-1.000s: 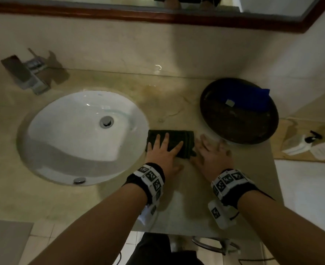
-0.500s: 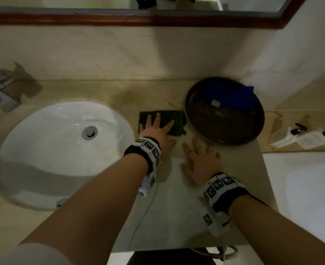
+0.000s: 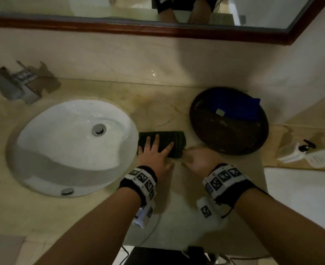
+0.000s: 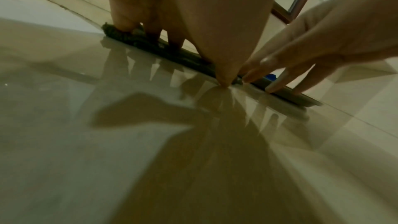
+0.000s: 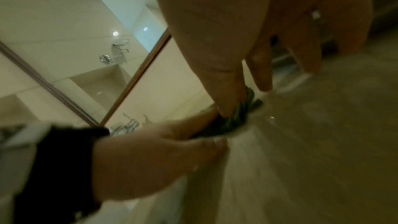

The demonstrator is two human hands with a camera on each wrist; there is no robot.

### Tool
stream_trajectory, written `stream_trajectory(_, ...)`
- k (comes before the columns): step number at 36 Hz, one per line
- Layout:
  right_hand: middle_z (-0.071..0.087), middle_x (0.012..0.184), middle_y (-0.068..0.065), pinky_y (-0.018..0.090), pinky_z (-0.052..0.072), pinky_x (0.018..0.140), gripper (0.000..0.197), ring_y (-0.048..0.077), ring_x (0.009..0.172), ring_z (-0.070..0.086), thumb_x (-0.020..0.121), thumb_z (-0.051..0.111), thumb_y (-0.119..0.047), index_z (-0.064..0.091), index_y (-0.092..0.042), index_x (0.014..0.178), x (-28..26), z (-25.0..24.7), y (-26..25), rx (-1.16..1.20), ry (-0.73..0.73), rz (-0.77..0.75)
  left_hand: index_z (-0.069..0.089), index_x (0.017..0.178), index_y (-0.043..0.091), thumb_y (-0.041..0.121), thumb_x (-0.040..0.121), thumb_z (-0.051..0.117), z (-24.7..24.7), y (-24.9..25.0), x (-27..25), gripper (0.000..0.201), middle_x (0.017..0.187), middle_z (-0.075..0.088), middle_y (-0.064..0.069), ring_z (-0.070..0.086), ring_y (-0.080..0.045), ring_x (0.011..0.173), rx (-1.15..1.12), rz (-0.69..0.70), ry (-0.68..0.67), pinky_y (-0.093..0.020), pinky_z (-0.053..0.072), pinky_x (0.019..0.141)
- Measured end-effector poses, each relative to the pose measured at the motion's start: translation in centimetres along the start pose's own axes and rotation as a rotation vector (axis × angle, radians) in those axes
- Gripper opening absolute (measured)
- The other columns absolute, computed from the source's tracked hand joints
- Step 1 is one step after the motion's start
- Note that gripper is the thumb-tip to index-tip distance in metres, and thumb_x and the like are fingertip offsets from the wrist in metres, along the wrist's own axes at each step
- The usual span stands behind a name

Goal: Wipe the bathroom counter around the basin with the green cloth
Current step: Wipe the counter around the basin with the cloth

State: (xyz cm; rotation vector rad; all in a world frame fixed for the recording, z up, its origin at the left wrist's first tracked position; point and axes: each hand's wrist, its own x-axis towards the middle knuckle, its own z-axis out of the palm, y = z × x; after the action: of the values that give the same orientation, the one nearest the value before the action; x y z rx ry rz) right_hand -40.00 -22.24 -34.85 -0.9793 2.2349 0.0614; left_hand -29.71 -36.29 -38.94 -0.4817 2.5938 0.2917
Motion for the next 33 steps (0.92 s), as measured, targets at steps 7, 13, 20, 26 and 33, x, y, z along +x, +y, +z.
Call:
stream_trajectory(7, 0.052, 0.140, 0.003, 0.031, 0.040, 0.100, 0.038, 0.022, 0.123, 0.051, 0.100, 0.044, -0.027, 0.054, -0.023, 0.136, 2.5, -3.4, 3.1, 0.084, 0.376, 0.063, -0.003, 0.150, 0.049, 0.061, 0.096, 0.032, -1.4, -0.1, 2.0, 0.066, 0.162, -0.015, -0.008, -0.011, -0.038, 0.147, -0.027, -0.021, -0.030, -0.060, 0.006, 0.117)
stream_trajectory(13, 0.012, 0.161, 0.002, 0.045, 0.023, 0.116, 0.058, 0.029, 0.146, 0.014, 0.098, 0.042, -0.013, 0.025, -0.026, 0.152, 6.0, -3.5, 7.2, 0.029, 0.300, 0.024, -0.004, 0.149, 0.052, 0.063, 0.095, 0.031, -2.3, -0.2, 4.1, 0.065, 0.162, -0.015, -0.006, -0.012, -0.038, 0.147, -0.057, -0.079, 0.000, -0.059, 0.004, 0.118)
stream_trajectory(20, -0.004, 0.162, -0.008, 0.056, 0.014, 0.116, 0.054, 0.031, 0.148, 0.001, 0.102, 0.032, -0.038, 0.009, -0.044, 0.151, 6.6, -1.6, 8.2, -0.054, 0.178, 0.084, -0.003, 0.149, 0.052, 0.067, 0.092, 0.033, -3.9, -0.2, 6.6, 0.069, 0.161, -0.019, -0.006, -0.013, -0.038, 0.146, -0.083, -0.124, -0.027, -0.059, 0.003, 0.117)
stream_trajectory(26, -0.005, 0.162, -0.008, 0.057, 0.014, 0.116, 0.053, 0.031, 0.148, 0.000, 0.102, 0.030, -0.042, 0.009, -0.046, 0.150, 6.9, -2.1, 8.4, -0.037, 0.150, 0.078, 0.001, 0.149, 0.052, 0.069, 0.092, 0.027, -3.7, -0.1, 6.6, 0.065, 0.161, -0.017, -0.007, -0.012, -0.038, 0.147, -0.111, -0.128, -0.004, -0.058, 0.001, 0.118)
stream_trajectory(33, -0.006, 0.162, -0.008, 0.057, 0.012, 0.116, 0.054, 0.031, 0.148, -0.002, 0.103, 0.031, -0.039, 0.008, -0.045, 0.151, 7.0, -2.2, 7.7, -0.015, 0.149, 0.111, 0.018, 0.148, 0.050, 0.059, 0.097, 0.030, -3.3, 0.3, 4.9, 0.053, 0.163, 0.000, -0.008, -0.002, -0.038, 0.147, -0.159, -0.083, 0.033, -0.059, 0.005, 0.117)
